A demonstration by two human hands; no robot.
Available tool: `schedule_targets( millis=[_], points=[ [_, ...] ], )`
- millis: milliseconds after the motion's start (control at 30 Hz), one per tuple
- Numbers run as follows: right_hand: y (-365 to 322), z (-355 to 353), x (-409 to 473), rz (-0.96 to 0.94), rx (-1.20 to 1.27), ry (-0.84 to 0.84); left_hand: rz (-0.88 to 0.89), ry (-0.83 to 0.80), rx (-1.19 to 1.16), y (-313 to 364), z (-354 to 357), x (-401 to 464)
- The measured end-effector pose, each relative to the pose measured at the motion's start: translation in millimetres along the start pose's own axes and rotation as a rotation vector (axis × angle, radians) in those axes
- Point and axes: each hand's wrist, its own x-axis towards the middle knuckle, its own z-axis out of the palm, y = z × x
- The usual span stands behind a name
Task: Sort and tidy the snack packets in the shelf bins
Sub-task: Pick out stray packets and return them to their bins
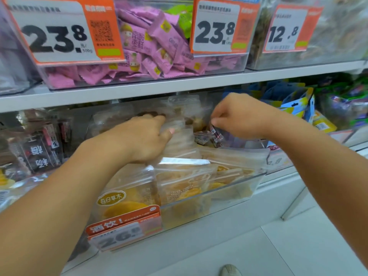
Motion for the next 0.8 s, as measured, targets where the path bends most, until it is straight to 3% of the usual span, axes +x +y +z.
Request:
schedule_targets(
  millis=[133, 267, 400, 533, 800],
  points=[
    [29, 9, -15, -0.034, -0.012, -0.011, 0.161, 0.112, -0.026, 27, -3, 3],
    [32, 10, -3, -0.067, -0.063, -0.062, 0.275, 0.082, 0.025, 54, 4, 12],
    [23, 20, 28, -0.105, -0.220, -0.228, 0.127, -0.084, 0.045, 37, 10, 25],
    [20, 38, 59, -0.135, -0.310, -0.408, 0.097, -0.050, 0.056, 25, 13, 29],
    [18, 63, 87, -0.117, -0.397, -0.495, 0.118, -0.057, 0.027, 19, 25, 30]
  ],
)
